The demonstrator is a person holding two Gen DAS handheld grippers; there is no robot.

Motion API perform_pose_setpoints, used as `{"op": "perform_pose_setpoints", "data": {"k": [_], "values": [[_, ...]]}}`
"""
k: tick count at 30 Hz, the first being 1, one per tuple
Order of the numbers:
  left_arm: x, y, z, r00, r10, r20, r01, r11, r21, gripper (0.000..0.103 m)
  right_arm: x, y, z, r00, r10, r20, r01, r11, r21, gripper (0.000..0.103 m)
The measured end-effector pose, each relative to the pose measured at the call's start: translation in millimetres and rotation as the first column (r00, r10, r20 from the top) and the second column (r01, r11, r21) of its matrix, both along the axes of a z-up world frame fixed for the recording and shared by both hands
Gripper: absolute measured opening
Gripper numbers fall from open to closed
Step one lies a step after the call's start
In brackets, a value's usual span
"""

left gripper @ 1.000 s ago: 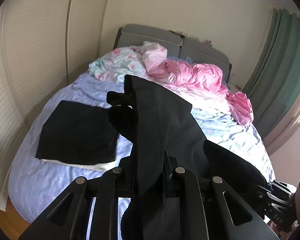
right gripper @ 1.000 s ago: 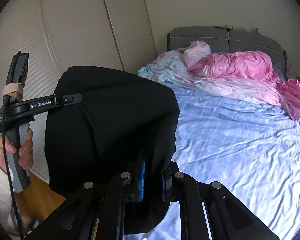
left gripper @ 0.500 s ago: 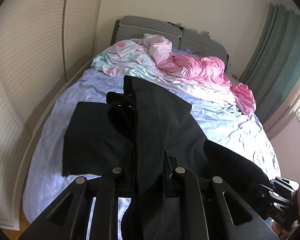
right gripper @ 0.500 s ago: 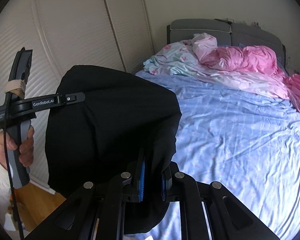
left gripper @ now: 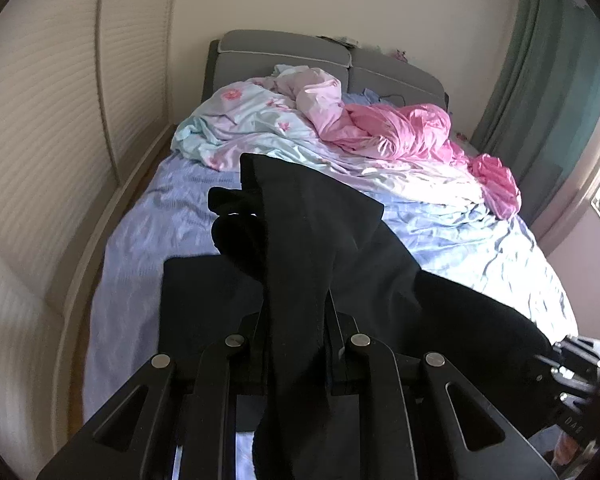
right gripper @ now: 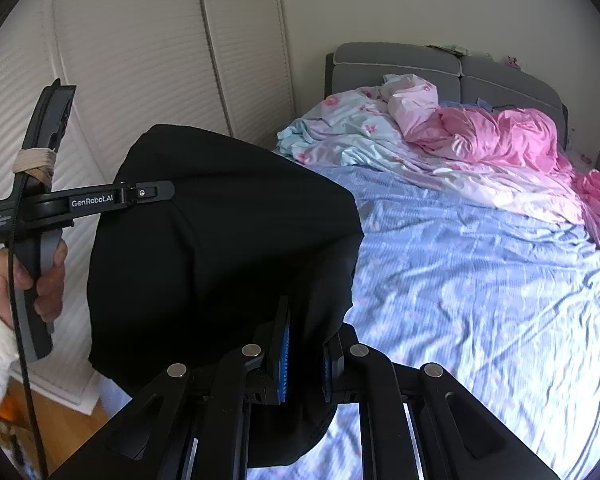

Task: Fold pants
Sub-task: 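Lift the shorts with both grippers and carry them to the clothing stack, then lower the shorts onto the black clothing stack and open both grippers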

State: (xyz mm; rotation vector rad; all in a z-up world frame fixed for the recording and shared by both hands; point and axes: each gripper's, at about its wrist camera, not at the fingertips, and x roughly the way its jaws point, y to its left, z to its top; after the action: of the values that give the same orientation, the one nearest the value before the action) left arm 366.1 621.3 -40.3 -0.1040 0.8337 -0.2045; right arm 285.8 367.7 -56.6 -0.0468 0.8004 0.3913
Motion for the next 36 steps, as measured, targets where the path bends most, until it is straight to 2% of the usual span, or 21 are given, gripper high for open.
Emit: {"op": "perform_pose_setpoints", "data": {"k": [9, 17, 22, 27, 31, 33, 34, 36], "values": [[79.1, 28.9, -21.5, 0.998, -0.044, -0.043, 0.046, 0.998, 0.031, 0.019, 60.9, 40.7, -17.3, 1.000, -0.020, -0.017, 0.020, 0.999, -0.041, 0.013], [133.2, 47.5, -74.0, 0.985, -0.042, -0.169, 0.048, 0.998, 0.034, 0.019, 102.2, 57.1, -63.6, 0.992, -0.060, -0.112, 0.053, 0.997, -0.064, 0.013], [142.0, 49.2, -114.3, 0.966, -0.020, -0.258, 0.040, 0.996, 0.076, 0.019, 113.5, 59.4, -90.8, 0.978, -0.085, -0.192, 0.073, 0.995, -0.067, 0.013], [143.5, 51.4, -135.8, 0.950, 0.002, -0.312, 0.037, 0.992, 0.119, 0.020, 110.1, 65.7, -113.6, 0.951, -0.072, -0.300, 0.058, 0.997, -0.057, 0.013], [142.3, 53.4, -143.1, 0.940, 0.038, -0.339, 0.027, 0.983, 0.184, 0.029, 110.1, 69.1, -130.1, 0.934, -0.065, -0.351, 0.044, 0.997, -0.068, 0.013], [140.0, 59.0, -142.2, 0.944, 0.094, -0.317, -0.013, 0.968, 0.250, 0.032, 110.8, 68.9, -135.4, 0.927, -0.076, -0.368, 0.053, 0.996, -0.072, 0.013], [139.1, 63.4, -140.0, 0.944, 0.129, -0.302, -0.041, 0.959, 0.280, 0.038, 111.2, 68.3, -137.5, 0.922, -0.086, -0.376, 0.063, 0.995, -0.074, 0.013], [137.4, 72.2, -137.0, 0.941, 0.170, -0.293, -0.075, 0.948, 0.309, 0.042, 111.6, 65.9, -140.8, 0.910, -0.108, -0.400, 0.087, 0.994, -0.072, 0.017]]}}
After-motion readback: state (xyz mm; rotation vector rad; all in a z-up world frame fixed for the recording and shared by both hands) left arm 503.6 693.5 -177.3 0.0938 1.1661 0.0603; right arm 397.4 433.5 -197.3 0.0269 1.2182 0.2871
